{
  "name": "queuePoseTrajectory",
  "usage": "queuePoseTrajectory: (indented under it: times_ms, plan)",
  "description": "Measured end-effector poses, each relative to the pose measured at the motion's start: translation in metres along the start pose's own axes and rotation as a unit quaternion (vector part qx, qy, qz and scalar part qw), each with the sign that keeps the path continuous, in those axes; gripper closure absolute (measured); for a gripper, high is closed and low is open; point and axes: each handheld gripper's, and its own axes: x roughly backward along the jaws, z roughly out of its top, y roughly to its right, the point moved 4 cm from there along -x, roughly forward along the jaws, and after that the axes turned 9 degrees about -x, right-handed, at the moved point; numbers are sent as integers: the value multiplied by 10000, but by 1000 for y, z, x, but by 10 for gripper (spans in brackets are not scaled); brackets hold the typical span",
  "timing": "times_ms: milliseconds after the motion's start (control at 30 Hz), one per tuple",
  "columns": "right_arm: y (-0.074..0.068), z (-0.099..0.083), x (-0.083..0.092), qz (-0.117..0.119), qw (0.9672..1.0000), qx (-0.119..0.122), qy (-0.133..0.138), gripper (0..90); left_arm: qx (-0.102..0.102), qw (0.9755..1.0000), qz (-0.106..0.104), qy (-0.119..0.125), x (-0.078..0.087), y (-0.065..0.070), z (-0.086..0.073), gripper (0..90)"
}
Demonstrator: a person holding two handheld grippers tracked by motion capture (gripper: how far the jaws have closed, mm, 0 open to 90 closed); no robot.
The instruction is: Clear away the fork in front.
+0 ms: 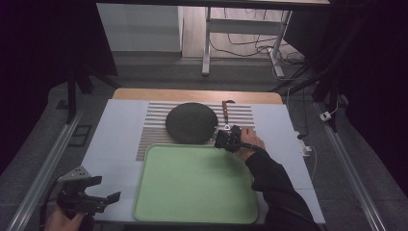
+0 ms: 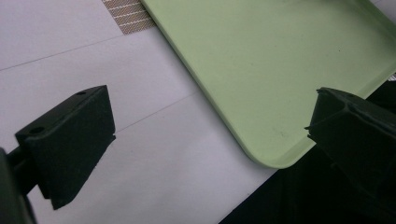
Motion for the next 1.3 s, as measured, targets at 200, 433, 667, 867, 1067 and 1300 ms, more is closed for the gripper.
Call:
queuePoseTrajectory:
  times_ms: [200,433,667,867,1067,1300]
  plan:
    - [-2,1,-14,-265,9992,279,-99,609,-23,10000,15,-24,0,0,0,4]
    - [-6,5,-27,-446,9974,558,17,714,-36,10000,2,-44,-1,0,0,5]
    - [-14,7,-30,-731,9927,956,-84,891,-72,9999,-6,-76,-2,1,0,6]
    - [-9,6,-22,-787,9933,841,-124,900,-79,9999,-3,-76,-2,2,0,7]
    - [-8,6,-8,-696,9954,665,-4,900,-81,9999,-2,-74,-2,2,1,6]
    - [-4,3,18,-518,9977,335,283,900,-72,10000,-11,-66,-1,1,0,6]
